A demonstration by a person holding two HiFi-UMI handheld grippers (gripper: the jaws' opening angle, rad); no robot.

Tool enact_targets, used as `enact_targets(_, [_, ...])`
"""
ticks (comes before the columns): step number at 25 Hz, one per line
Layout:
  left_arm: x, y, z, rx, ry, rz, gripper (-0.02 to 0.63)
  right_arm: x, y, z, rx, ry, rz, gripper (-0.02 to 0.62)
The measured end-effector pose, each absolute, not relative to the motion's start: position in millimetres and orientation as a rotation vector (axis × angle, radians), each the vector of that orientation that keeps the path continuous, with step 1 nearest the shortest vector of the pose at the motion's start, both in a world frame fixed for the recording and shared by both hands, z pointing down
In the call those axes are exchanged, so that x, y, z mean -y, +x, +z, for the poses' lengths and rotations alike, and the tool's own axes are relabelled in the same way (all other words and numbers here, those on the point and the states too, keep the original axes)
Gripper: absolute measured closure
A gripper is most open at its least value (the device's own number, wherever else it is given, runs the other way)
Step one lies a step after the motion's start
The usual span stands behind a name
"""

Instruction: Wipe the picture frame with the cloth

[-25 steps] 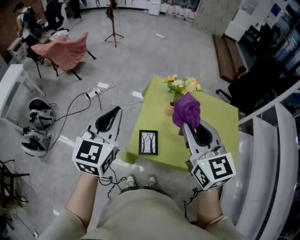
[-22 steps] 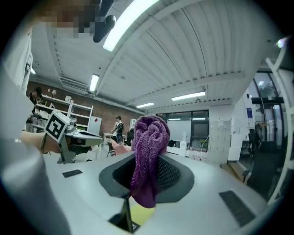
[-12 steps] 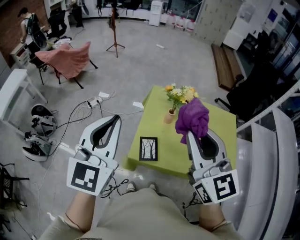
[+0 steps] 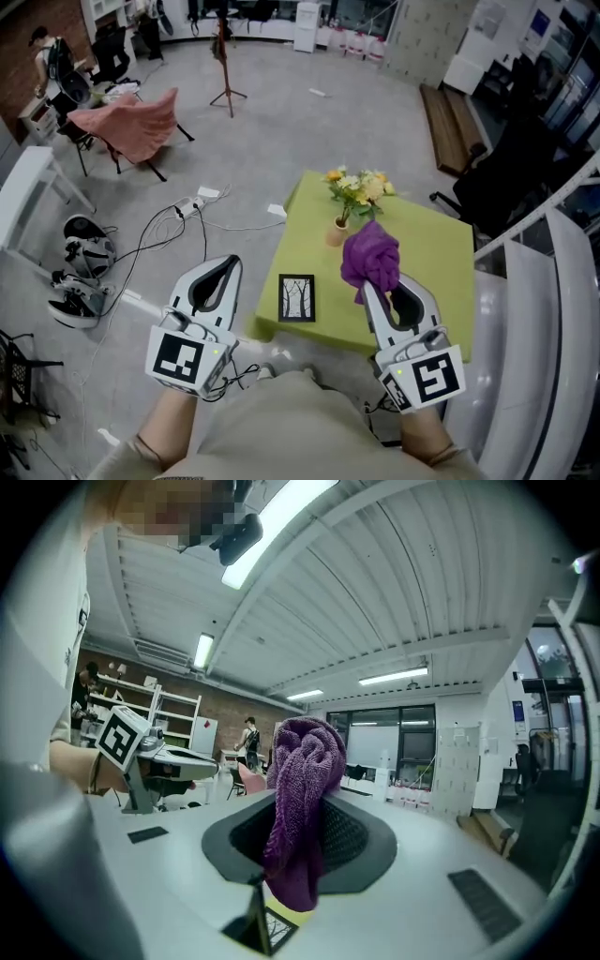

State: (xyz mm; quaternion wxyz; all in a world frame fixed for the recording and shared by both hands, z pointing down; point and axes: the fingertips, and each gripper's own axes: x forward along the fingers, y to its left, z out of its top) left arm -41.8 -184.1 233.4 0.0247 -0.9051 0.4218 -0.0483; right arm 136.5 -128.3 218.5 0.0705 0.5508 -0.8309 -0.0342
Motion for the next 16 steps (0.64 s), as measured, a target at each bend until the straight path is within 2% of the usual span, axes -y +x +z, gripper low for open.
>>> enact_targets(16, [190,-57,246,-1.365,-2.785,-0.213,0.598,142,131,243,2.486,1.621,-0.032,0.506])
